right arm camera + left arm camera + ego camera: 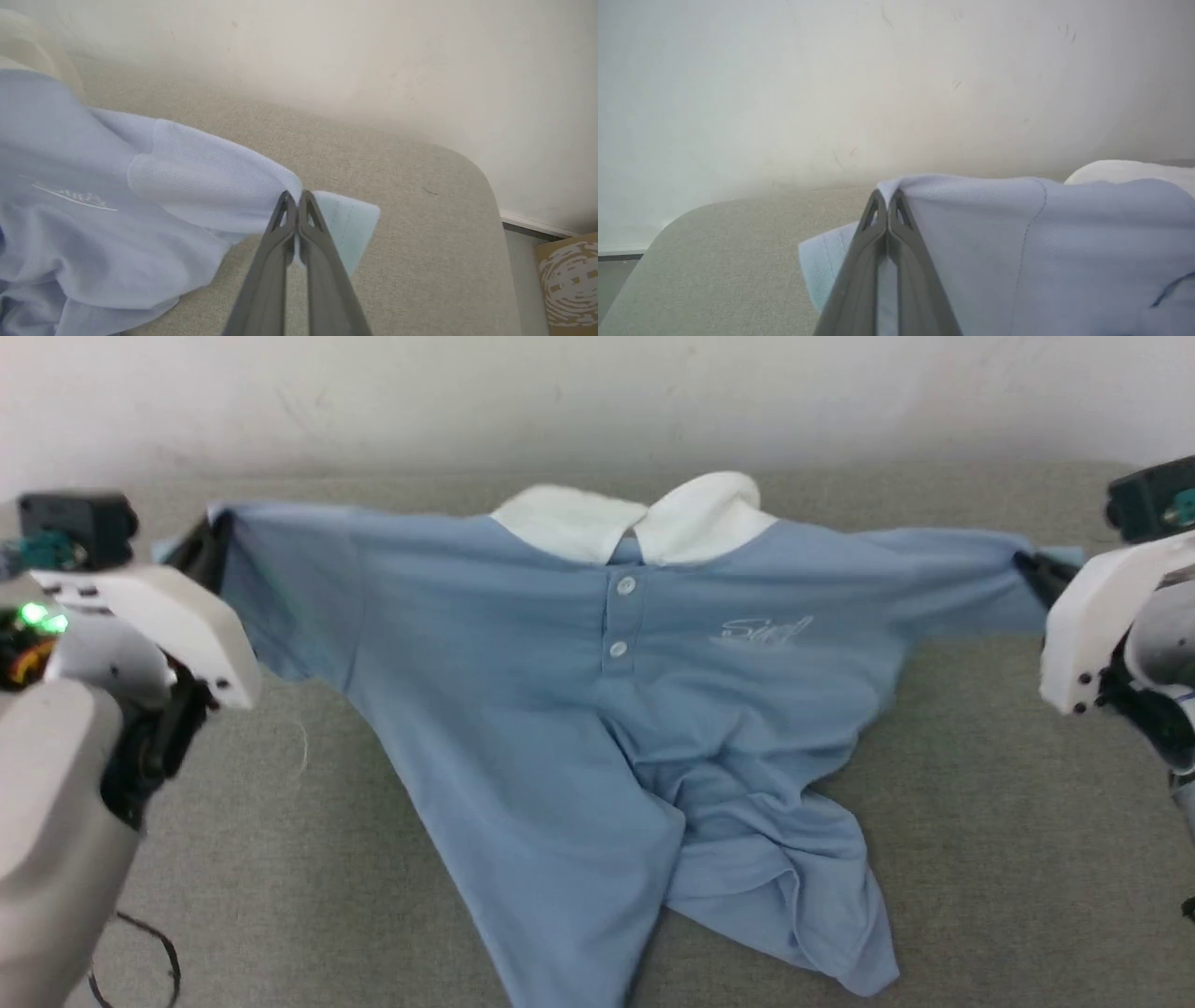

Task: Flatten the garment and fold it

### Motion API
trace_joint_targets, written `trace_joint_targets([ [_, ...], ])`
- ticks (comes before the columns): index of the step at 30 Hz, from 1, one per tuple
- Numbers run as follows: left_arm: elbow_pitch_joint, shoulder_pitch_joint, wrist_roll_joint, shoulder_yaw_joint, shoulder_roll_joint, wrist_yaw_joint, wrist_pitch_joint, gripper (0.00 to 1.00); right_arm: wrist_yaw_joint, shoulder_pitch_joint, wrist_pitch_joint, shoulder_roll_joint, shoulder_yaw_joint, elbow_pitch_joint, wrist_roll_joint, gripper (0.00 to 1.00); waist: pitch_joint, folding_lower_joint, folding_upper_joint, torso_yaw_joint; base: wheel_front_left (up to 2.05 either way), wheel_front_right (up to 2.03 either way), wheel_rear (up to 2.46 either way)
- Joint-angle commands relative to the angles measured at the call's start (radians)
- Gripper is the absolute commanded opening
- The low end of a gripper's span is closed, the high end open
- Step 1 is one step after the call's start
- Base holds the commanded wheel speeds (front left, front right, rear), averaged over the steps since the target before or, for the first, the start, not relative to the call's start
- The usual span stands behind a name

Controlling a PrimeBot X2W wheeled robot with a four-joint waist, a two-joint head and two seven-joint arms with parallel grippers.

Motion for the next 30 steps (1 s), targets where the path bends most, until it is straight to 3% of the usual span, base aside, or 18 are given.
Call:
trace_joint_targets([
  [1,0.007,-0.041,0.012,0.014,0.005,0.01,-0.016,0.0,-0.001,-0.014,-0.018,0.002,-0.027,-0.006,-0.022,0.0,-0.04,0.0001,0.0,-0.021,0.0,0.0,0.0],
  [10,0.21,-0.331,0.084,0.023,-0.03,-0.037,-0.101,0.0,-0.001,-0.26,-0.104,0.051,-0.111,0.043,-0.123,0.0,0.033,0.0001,0.0,-0.067,0.0,0.0,0.0],
  [19,0.38,-0.717,0.172,0.053,-0.049,-0.069,-0.265,0.0,-0.001,-0.67,-0.322,0.078,-0.18,0.176,-0.232,0.0,0.178,0.0001,0.0,-0.088,0.0,0.0,0.0],
  [25,0.47,-0.872,0.189,0.055,-0.077,-0.102,-0.336,0.0,-0.001,-0.839,-0.43,0.084,-0.159,0.263,-0.258,0.0,0.229,0.0001,0.0,-0.079,0.0,0.0,0.0],
  [30,0.557,-0.881,0.175,0.047,-0.103,-0.142,-0.362,0.0,-0.001,-0.862,-0.483,0.099,-0.105,0.353,-0.238,0.0,0.25,0.0001,0.0,-0.074,0.0,0.0,0.0],
])
